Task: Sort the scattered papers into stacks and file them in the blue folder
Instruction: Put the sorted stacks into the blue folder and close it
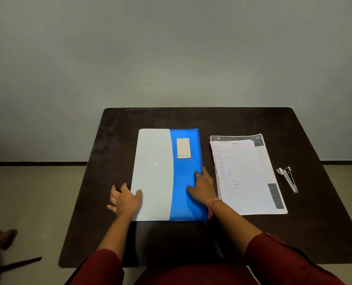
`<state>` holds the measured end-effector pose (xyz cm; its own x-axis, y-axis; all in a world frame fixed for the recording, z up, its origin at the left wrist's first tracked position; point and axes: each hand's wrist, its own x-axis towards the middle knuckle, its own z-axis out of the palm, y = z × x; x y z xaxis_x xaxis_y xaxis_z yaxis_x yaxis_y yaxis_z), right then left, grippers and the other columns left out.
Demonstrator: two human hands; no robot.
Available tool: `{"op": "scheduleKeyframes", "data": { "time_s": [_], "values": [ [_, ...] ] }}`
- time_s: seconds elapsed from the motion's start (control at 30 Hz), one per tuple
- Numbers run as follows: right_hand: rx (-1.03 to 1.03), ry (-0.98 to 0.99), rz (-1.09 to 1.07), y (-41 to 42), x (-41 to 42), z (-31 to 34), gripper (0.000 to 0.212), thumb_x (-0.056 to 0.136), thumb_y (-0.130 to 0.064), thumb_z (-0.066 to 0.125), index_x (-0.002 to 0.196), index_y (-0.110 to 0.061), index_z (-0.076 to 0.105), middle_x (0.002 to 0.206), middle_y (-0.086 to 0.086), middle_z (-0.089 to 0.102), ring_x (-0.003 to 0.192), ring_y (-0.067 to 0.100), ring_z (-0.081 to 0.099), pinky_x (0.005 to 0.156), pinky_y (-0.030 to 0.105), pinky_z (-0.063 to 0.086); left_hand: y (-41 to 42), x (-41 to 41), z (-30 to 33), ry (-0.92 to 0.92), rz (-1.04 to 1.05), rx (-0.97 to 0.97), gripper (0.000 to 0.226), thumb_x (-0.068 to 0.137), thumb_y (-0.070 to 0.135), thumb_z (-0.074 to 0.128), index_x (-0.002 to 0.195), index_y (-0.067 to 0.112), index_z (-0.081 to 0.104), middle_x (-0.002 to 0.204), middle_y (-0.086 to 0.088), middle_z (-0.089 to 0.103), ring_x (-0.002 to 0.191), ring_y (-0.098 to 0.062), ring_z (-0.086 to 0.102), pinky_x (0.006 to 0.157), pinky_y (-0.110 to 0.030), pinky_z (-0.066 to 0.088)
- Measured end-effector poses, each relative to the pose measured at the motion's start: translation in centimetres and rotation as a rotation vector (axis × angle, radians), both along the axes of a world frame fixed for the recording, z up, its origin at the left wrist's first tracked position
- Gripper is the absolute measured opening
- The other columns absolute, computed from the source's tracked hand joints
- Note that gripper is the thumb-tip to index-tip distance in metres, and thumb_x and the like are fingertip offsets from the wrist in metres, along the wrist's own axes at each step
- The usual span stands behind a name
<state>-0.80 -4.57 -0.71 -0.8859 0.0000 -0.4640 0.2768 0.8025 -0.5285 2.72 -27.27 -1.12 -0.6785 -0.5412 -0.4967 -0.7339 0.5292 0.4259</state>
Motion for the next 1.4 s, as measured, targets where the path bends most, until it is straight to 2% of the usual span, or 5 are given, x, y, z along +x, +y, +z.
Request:
{"op": "scheduleKeyframes", "data": {
  "time_s": [0.27, 0.57, 0.8, 0.97, 1.4],
  "values": [
    [0.171, -0.021, 0.091, -3.3, 1.2, 0.0, 0.068, 0.091, -0.026, 0.051, 0.148, -0.006, 0.022, 0.158, 0.013, -0.001, 0.134, 0.036, 0.023, 0.111, 0.036, 0.025, -1.2, 0.6, -0.9, 0.114, 0.081, -0.097, 0.071, 0.090, 0.038, 0.060, 0.148, 0.013, 0.028, 0.158, -0.014, 0.000, 0.146, -0.034, 0.000, 0.116, -0.052, -0.001],
    [0.241, 0.022, 0.132, -4.2, 0.4, 1.0, 0.047, 0.089, -0.026, 0.056, 0.126, -0.003, 0.038, 0.128, 0.015, 0.031, 0.105, 0.039, 0.057, 0.088, 0.040, 0.046, -0.6, 1.5, -0.2, 0.175, 0.571, 0.071, 0.087, 0.081, 0.029, 0.073, 0.149, 0.009, 0.023, 0.150, -0.015, 0.019, 0.131, -0.036, 0.029, 0.109, -0.049, 0.028],
    [0.025, 0.157, 0.092, -3.0, -8.4, 2.6, 0.052, 0.088, -0.015, 0.062, 0.133, 0.001, 0.043, 0.138, 0.019, 0.041, 0.128, 0.031, 0.042, 0.106, 0.030, 0.029, -0.9, 2.9, -0.4, 0.048, 0.714, 0.297, 0.082, 0.080, 0.033, 0.073, 0.143, 0.004, 0.029, 0.142, -0.020, 0.026, 0.125, -0.036, 0.037, 0.104, -0.049, 0.039],
    [-0.038, 0.116, 0.049, -3.1, -12.7, 2.8, 0.054, 0.092, -0.014, 0.058, 0.140, -0.001, 0.039, 0.147, 0.017, 0.034, 0.130, 0.028, 0.044, 0.103, 0.023, 0.028, -0.4, 3.2, 0.4, 0.023, 0.779, 0.446, 0.067, 0.084, 0.031, 0.069, 0.135, 0.001, 0.038, 0.138, -0.020, 0.031, 0.116, -0.036, 0.047, 0.094, -0.045, 0.048],
    [0.104, 0.003, 0.197, -4.0, -17.7, 0.1, 0.059, 0.097, -0.020, 0.050, 0.150, -0.011, 0.025, 0.155, 0.009, 0.027, 0.141, 0.028, 0.028, 0.115, 0.039, 0.021, 0.3, 3.3, 0.3, 0.009, 0.947, 0.639, 0.062, 0.083, 0.029, 0.068, 0.134, 0.006, 0.041, 0.135, -0.017, 0.039, 0.110, -0.032, 0.051, 0.092, -0.044, 0.049]
  ]
}}
